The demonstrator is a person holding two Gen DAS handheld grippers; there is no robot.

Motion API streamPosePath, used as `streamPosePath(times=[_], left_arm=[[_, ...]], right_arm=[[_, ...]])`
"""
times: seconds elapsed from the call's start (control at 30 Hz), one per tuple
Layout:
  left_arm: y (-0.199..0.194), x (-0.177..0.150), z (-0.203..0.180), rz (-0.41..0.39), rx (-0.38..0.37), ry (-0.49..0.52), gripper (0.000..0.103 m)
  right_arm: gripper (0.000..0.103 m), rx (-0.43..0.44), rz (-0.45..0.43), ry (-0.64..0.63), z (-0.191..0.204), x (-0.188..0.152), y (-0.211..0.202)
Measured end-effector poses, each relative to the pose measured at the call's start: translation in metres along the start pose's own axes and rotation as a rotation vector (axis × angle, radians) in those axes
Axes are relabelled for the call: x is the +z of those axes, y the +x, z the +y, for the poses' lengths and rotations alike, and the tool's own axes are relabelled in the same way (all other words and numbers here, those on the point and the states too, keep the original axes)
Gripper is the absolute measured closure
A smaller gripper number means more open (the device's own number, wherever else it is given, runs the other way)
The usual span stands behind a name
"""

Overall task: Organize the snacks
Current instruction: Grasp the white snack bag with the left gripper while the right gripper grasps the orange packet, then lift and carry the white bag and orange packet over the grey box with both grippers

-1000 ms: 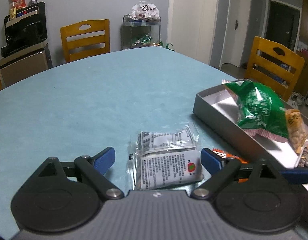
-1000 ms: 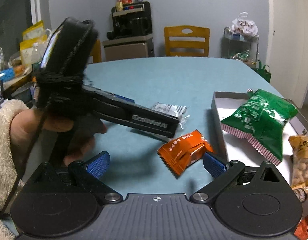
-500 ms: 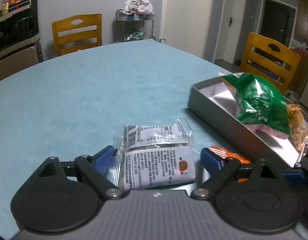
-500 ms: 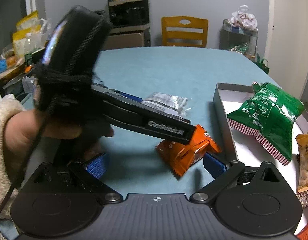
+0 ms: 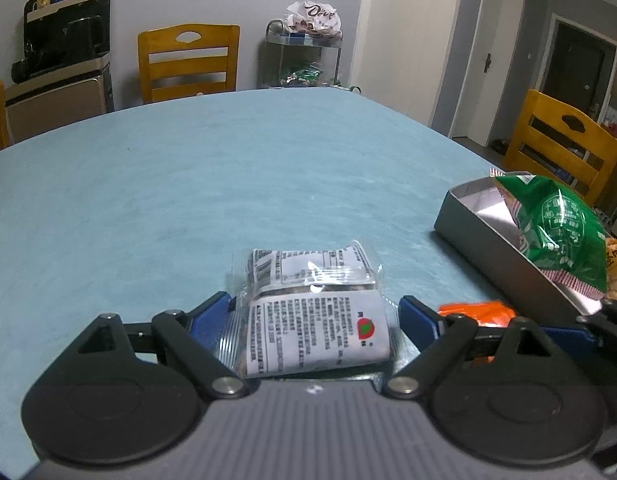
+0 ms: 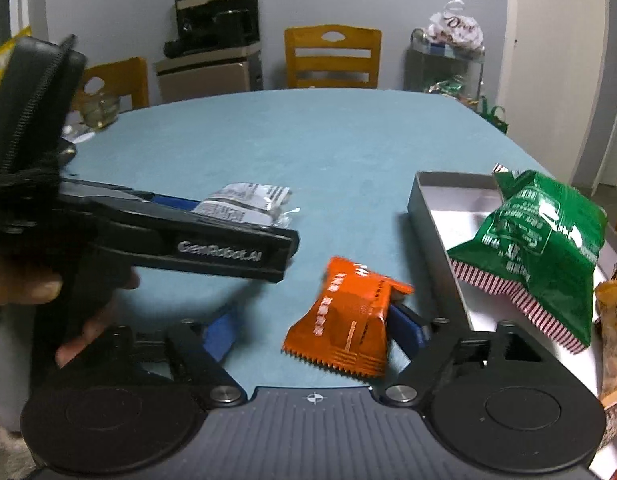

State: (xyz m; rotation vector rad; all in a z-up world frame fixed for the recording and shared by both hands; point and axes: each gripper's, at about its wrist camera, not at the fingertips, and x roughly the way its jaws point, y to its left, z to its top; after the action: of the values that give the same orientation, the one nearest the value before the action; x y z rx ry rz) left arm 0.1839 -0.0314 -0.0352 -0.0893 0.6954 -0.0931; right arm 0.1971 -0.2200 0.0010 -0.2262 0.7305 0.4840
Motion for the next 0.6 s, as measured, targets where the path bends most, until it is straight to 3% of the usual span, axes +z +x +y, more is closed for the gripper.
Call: streamPosePath(times=[0.17,0.23,0.3,0.33,0.6], left_arm=[[-0.001,-0.003,0.005,-0.008,-0.003,0.014,0.014],[0.0,-0.005,0.003,-0.011,0.005,0.03,0.014],[-0.002,-0.008,0.002,-0.013,0.012,0.037,0.015],[-0.002,-0.009,0.001,-0.016,0.021,0.041,0.02],[-0.003,-0.011,-0.002,-0.024,0.041,0.07,0.024]], right_arm=[[0.034,-0.028,-0.008,-0.005,0.0,0.002,0.007],[0.043,-0.05,-0.011,-0.02,0.001,0.003,0.01],[0.061,-0.072,-0.028,-0.047,0.001,0.001,0.009],[0.061,-0.063,-0.029,-0.047,0.0,0.001,0.009],[0.064,-0.033,-0.043,-0.041,-0.002,-0.005,0.002]])
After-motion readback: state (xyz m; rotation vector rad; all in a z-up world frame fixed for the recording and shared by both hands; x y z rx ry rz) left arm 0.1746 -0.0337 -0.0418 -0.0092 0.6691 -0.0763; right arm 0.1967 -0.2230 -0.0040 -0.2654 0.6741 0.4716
